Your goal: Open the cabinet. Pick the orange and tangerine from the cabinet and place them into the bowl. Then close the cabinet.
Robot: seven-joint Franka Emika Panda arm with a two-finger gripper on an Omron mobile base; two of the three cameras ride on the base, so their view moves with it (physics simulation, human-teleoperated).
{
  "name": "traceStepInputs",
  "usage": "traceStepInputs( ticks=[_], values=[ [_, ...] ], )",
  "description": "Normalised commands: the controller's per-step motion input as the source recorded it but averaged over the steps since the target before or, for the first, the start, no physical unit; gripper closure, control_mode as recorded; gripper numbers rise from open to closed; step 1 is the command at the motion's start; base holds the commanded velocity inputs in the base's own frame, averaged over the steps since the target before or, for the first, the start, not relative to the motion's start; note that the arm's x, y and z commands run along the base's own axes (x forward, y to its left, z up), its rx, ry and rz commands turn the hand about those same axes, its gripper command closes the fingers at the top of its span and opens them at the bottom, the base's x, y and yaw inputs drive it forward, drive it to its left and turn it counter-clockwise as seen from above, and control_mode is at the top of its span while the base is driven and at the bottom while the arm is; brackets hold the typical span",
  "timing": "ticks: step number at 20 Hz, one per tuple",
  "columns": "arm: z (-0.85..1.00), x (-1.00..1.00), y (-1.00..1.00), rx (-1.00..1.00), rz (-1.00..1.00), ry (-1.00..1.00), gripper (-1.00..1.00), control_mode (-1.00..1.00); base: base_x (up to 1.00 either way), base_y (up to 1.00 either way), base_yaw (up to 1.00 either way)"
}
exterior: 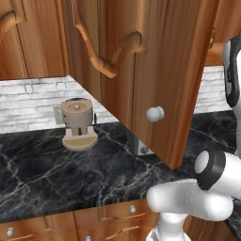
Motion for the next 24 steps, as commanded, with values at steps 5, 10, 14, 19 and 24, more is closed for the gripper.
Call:
traceStepInputs(
  ticks=[5, 10, 14, 19, 24],
  values=[
    [0.0, 0.78, -0.29, 0.02, 0.07, 0.09, -1.0, -1.0, 0.0, 0.0, 0.0],
    [0.0, 0.47, -0.64, 0.09, 0.0, 0.01, -1.0, -1.0, 0.0, 0.0, 0.0],
    [0.0, 0.37, -0.58, 0.04, 0.0, -0.01, -1.0, -1.0, 0.0, 0.0, 0.0],
    [-0.09, 0.3, -0.31, 0.0, 0.0, -0.03, -1.0, -1.0, 0.0, 0.0, 0.0],
    [0.0, 0.01, 0.0, 0.0, 0.0, 0.0, -1.0, -1.0, 0.0, 0.0, 0.0]
  ],
)
